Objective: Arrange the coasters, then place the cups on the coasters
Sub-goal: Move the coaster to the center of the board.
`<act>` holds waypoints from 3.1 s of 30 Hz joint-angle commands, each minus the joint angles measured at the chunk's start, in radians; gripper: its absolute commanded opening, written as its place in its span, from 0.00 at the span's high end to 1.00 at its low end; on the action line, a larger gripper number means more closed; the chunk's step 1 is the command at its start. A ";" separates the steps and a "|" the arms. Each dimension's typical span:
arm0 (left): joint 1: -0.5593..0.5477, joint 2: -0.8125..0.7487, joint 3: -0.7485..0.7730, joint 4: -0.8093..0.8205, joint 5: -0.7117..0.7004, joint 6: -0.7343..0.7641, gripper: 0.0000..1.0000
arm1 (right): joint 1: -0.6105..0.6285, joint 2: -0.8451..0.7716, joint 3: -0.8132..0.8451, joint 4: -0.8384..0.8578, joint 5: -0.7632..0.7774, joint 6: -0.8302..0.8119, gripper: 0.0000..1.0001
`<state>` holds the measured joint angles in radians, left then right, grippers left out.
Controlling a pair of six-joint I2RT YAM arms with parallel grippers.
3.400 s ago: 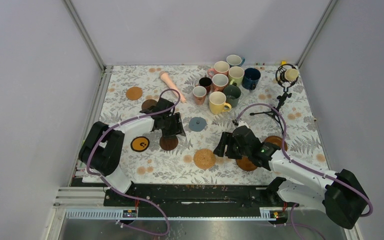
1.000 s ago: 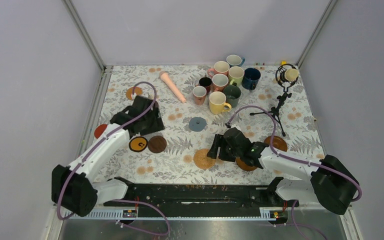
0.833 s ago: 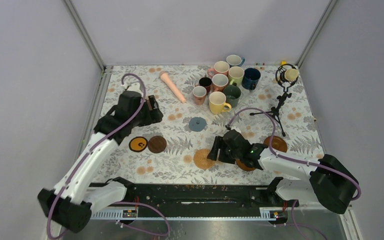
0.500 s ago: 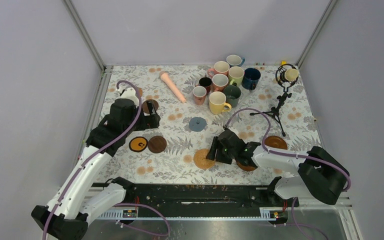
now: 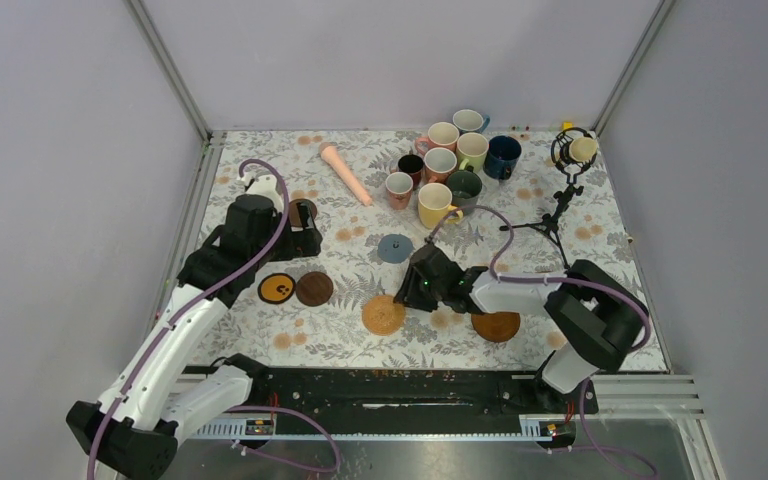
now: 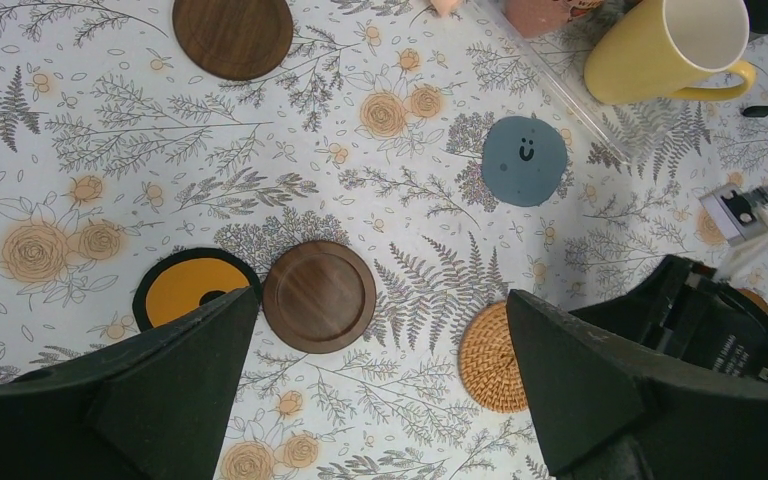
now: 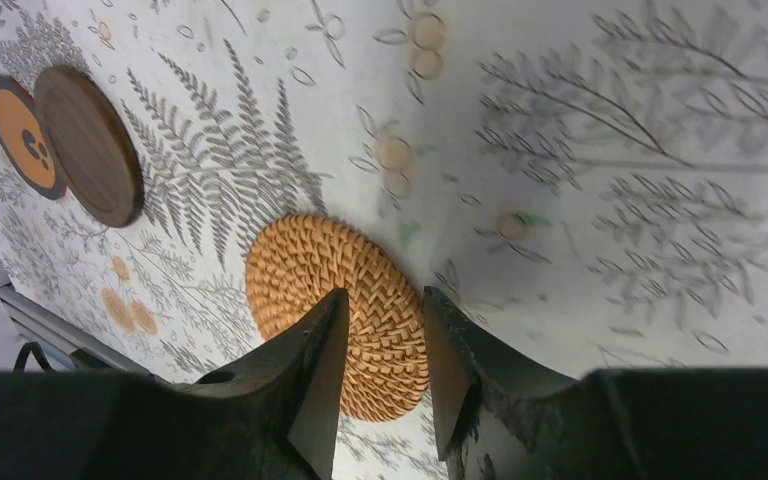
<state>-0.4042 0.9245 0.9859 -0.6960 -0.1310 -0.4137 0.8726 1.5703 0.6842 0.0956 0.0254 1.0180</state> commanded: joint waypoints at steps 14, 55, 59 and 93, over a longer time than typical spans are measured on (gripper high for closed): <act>0.004 -0.097 0.004 0.026 -0.105 0.010 0.01 | 0.028 -0.002 0.202 -0.257 -0.020 -0.232 0.52; 0.004 -0.248 -0.009 0.000 -0.381 -0.049 0.01 | 0.158 0.134 0.397 -0.249 0.106 -0.237 0.57; 0.004 -0.254 -0.006 -0.001 -0.390 -0.055 0.01 | 0.158 0.096 0.395 -0.253 0.080 -0.221 0.57; 0.003 -0.278 -0.010 -0.005 -0.425 -0.066 0.02 | 0.111 0.383 0.518 -0.160 0.133 -0.281 0.59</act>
<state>-0.4046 0.6487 0.9726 -0.7174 -0.5274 -0.4725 1.0050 1.9217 1.1748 -0.0498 0.1158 0.7910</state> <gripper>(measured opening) 0.985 0.404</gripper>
